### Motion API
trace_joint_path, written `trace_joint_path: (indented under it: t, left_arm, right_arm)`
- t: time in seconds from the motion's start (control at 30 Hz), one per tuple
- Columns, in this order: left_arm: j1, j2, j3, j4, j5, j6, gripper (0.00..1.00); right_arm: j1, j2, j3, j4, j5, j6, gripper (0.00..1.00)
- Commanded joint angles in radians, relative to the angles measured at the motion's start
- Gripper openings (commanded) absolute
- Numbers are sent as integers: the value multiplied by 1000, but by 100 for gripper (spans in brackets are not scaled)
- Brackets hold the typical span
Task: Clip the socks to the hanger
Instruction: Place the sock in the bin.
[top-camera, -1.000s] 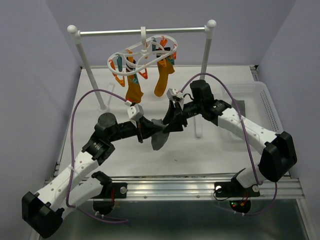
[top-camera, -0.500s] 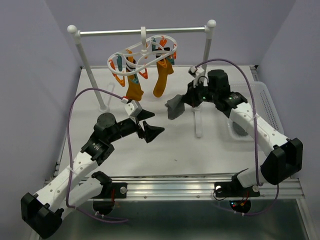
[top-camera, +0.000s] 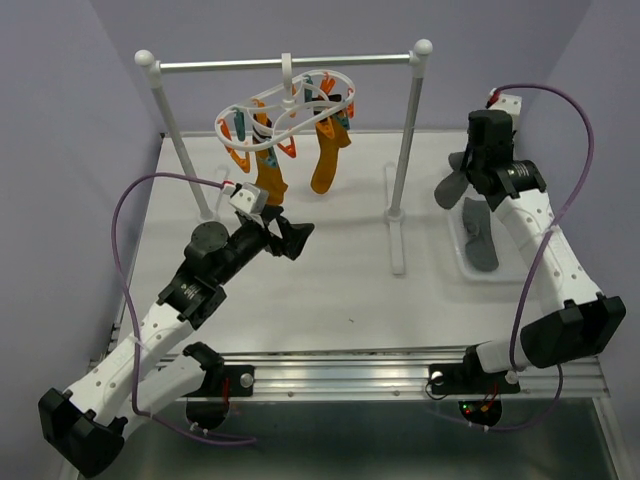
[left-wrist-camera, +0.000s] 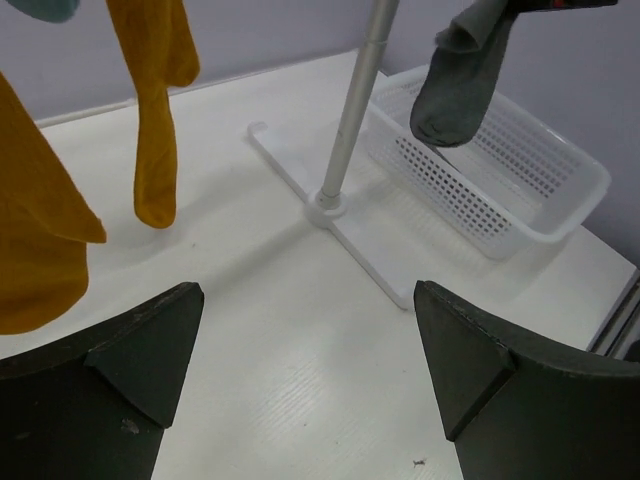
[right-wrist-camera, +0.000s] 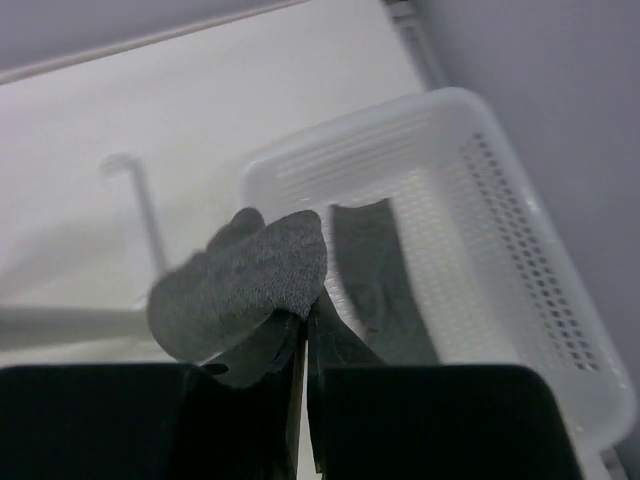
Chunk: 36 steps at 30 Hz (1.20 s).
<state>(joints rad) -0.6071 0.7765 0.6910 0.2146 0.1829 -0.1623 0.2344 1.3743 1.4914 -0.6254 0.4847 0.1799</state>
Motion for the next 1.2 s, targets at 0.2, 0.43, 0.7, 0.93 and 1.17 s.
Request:
trace_joint_path:
  t: [0.2,0.43,0.7,0.93,1.17]
  left_arm:
    - [-2,27,82,-38,-128,-42,99]
    - [-2,9,104,-101,-172,-85,99]
    - [-2,-5,119,-129,-224,-147,99]
    - [-3,-10,97,-129,-237,-200,99]
    - [-2,-46,105,-222,-269,-215,99]
  right_arm:
    - [-125,186,110,-286,623,56,11]
    - [-135,388,96,-290,508,69,31]
    - [-79,363,61,-33,-83,-17,71]
    - [-79,163,50,71,73,-39,100]
    - [-79,-30,-78,329,-530,-211,100]
